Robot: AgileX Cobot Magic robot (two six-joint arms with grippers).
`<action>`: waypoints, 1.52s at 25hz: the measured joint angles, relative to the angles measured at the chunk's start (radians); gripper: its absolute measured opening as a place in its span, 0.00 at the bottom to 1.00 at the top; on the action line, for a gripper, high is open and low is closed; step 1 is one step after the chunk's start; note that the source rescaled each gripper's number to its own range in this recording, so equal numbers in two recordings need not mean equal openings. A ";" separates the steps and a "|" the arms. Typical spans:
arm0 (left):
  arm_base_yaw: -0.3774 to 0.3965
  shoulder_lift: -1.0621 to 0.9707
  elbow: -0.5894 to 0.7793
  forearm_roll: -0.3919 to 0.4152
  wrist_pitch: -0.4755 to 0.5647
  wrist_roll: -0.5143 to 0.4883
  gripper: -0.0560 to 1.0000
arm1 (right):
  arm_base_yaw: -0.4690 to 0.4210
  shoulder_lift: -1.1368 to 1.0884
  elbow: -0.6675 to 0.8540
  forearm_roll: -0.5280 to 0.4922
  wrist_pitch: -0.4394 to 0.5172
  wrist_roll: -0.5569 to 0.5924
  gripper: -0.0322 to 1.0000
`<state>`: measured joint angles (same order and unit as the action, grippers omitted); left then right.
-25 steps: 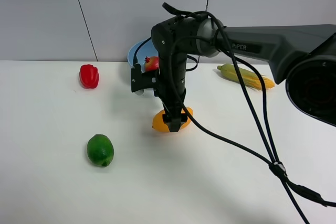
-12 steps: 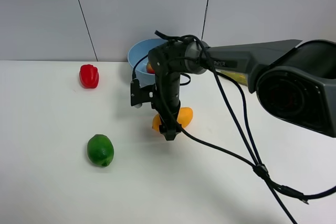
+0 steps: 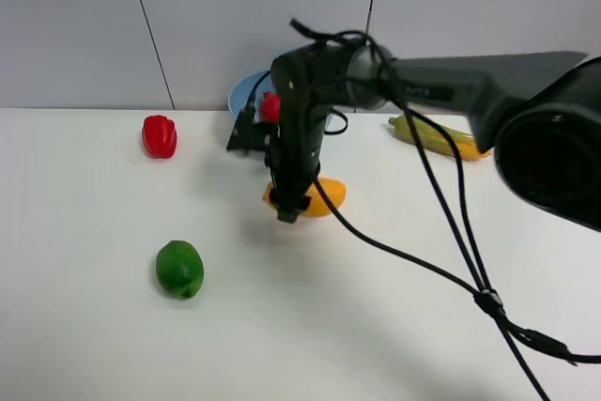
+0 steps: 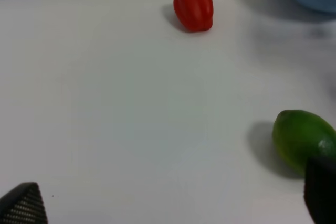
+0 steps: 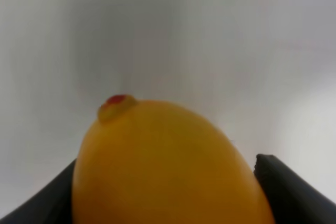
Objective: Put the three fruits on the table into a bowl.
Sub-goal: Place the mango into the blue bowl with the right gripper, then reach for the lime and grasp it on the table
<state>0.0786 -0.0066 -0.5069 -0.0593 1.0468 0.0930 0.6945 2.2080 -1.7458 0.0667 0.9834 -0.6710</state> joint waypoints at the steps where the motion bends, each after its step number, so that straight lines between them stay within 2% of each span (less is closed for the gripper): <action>1: 0.000 0.000 0.000 0.000 0.000 0.000 1.00 | -0.010 -0.035 0.000 0.016 -0.045 0.101 0.06; 4: 0.000 0.000 0.000 0.000 0.000 0.000 1.00 | -0.045 -0.115 0.000 0.023 -0.223 0.464 0.06; 7: 0.000 0.000 0.000 0.000 0.000 0.000 1.00 | -0.073 -0.135 0.000 -0.023 -0.412 0.671 0.06; 11: 0.000 0.000 0.000 0.000 0.000 0.000 1.00 | -0.103 -0.084 0.000 -0.126 -0.607 0.750 0.06; 14: 0.000 0.000 0.000 0.000 0.000 0.000 1.00 | -0.119 -0.031 0.000 -0.208 -0.686 0.757 0.06; 17: 0.000 0.000 0.000 0.000 0.000 0.000 1.00 | -0.132 0.007 0.000 -0.300 -0.721 0.762 0.06; 19: 0.000 0.000 0.000 0.000 0.000 0.000 1.00 | -0.139 0.020 0.000 -0.323 -0.750 0.762 0.08; 20: 0.000 0.000 0.000 0.000 0.000 0.000 1.00 | -0.142 0.021 0.000 -0.324 -0.767 0.762 0.18; 22: 0.000 0.000 0.000 0.000 0.000 0.000 1.00 | -0.144 0.021 0.000 -0.326 -0.813 0.762 0.66; 23: 0.000 0.000 0.000 0.000 0.000 0.000 1.00 | -0.144 0.021 0.000 -0.326 -0.836 0.762 0.80; 25: 0.000 0.000 0.000 0.000 0.000 0.000 1.00 | -0.144 0.021 0.000 -0.326 -0.861 0.762 0.93; 26: 0.000 0.000 0.000 0.000 0.000 0.000 1.00 | -0.144 0.021 0.000 -0.326 -0.863 0.762 0.96; 28: 0.000 0.000 0.000 0.000 0.000 0.000 1.00 | -0.142 0.015 0.000 -0.326 -0.839 0.762 0.99; 30: 0.000 0.000 0.000 0.000 0.000 0.000 1.00 | -0.131 -0.018 0.000 -0.322 -0.742 0.762 1.00; 34: 0.000 0.000 0.000 0.000 0.000 0.000 1.00 | -0.079 -0.164 0.000 -0.294 -0.412 0.749 1.00; 38: 0.000 0.000 0.000 0.000 0.000 0.000 1.00 | -0.036 -0.335 0.000 -0.235 -0.034 0.709 1.00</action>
<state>0.0786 -0.0066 -0.5069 -0.0593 1.0468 0.0930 0.6589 1.8732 -1.7458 -0.1687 0.9498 0.0381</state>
